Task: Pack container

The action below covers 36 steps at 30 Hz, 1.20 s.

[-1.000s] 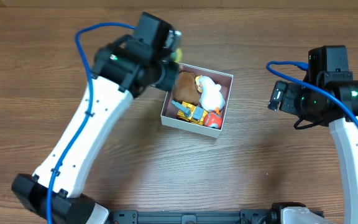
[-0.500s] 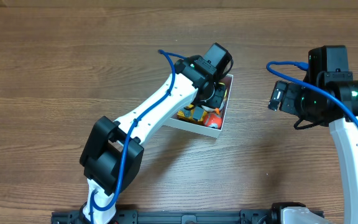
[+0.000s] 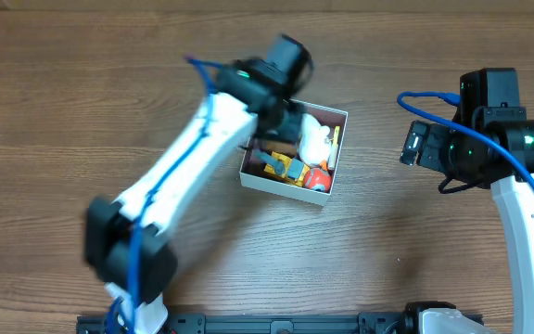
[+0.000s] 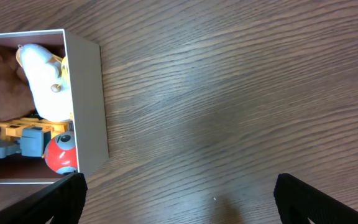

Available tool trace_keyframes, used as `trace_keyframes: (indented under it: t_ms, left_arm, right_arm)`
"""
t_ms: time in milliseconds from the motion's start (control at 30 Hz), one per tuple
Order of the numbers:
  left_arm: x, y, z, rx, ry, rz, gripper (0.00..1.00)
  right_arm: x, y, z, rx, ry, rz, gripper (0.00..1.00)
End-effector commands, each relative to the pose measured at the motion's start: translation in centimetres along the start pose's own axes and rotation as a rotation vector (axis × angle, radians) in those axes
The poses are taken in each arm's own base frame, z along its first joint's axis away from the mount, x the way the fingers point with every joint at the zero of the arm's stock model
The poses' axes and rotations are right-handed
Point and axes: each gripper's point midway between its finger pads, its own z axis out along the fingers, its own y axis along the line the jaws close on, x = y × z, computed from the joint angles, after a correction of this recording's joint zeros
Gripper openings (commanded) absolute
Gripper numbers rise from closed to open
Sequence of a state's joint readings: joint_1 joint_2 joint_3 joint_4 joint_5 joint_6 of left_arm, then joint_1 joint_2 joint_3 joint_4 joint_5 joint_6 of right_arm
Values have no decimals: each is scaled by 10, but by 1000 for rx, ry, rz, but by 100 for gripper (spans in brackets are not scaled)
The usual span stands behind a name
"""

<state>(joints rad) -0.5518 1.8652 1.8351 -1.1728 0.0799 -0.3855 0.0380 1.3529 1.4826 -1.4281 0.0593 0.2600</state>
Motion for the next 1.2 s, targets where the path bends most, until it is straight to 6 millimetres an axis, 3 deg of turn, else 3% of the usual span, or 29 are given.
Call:
trace_keyframes:
  t_ms: [0,67,200,233,267,433,567,700,933,1100,1167]
  left_arm:
    - [-21,32,-98,-53,-223,-5,49]
    - [-17,49,-134,-81,-287,-13,52]
    - [4,83,-194,-187,-397,-50,73]
    - [15,94,-211,-230,-428,-67,96]
    - [24,101,-224,-262,-449,-80,100]
    - [76,131,-264,-367,-489,-219,100]
    - [94,136,-270,-382,-470,-229,100]
    - [93,135,-269,-381,-468,-229,100]
    - [89,134,-262,-380,-444,-225,100]
    - [87,134,-259,-384,-433,-224,100]
    - [87,134,-258,-385,-429,-223,100]
  right_arm:
    - [-4,1,-3,-14,-23,-24,93]
    - [-5,15,-13,-104,-58,-84,92]
    - [-7,43,-57,-306,-213,-153,97]
    - [-7,44,-76,-339,-283,-161,100]
    - [-5,43,-91,-354,-342,-166,100]
    - [26,30,-169,-423,-627,-189,100]
    - [52,20,-199,-449,-738,-197,100]
    - [73,14,-207,-462,-761,-201,100]
    - [92,8,-188,-437,-656,-193,100]
    - [92,4,-185,-414,-648,-189,100]
    - [91,-6,-180,-353,-646,-166,100]
